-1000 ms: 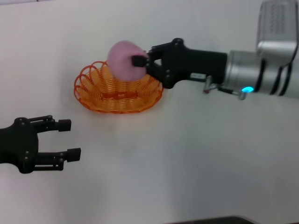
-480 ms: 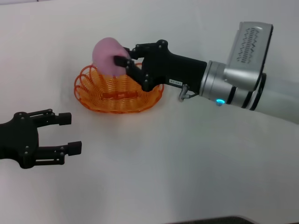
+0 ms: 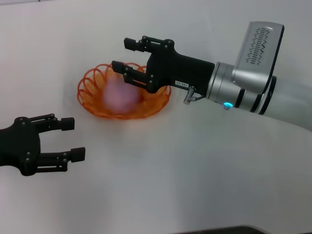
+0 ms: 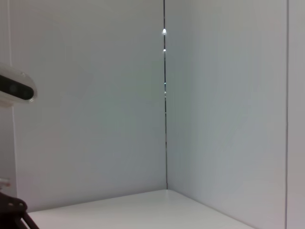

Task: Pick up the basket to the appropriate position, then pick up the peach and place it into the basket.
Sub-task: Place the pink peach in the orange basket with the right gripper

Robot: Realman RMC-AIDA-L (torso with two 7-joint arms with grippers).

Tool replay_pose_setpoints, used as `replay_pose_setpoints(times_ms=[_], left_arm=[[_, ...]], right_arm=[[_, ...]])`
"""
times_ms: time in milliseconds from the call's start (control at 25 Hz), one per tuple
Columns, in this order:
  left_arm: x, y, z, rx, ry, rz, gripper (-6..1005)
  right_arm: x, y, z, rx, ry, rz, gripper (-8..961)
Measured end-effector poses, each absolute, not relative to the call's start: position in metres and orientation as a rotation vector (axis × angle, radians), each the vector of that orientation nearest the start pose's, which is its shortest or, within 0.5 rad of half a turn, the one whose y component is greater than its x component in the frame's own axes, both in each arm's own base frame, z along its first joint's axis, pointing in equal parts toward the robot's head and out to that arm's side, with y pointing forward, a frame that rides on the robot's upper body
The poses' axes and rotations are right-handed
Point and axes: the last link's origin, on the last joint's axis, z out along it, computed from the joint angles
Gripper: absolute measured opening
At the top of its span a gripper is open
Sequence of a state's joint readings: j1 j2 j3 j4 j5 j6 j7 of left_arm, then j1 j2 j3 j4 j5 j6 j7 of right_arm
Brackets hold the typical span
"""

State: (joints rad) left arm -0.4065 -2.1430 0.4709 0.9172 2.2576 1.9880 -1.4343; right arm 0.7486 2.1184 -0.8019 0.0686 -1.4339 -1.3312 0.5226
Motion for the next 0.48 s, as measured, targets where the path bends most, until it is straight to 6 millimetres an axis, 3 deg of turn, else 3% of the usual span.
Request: replay_pose_setpoints(times_ms=[320, 480], left_arm=[[-0.279, 0.253, 0.029, -2.907, -0.712, -0.714, 843], [-0.280, 0.253, 0.030, -2.904, -0.711, -0.714, 843]], right_arm=[[0.209, 0.327, -0.103, -2.475, 0.278, 0.990, 763], [0.211, 0.324, -0.086, -2.436, 0.284, 1.094, 877]])
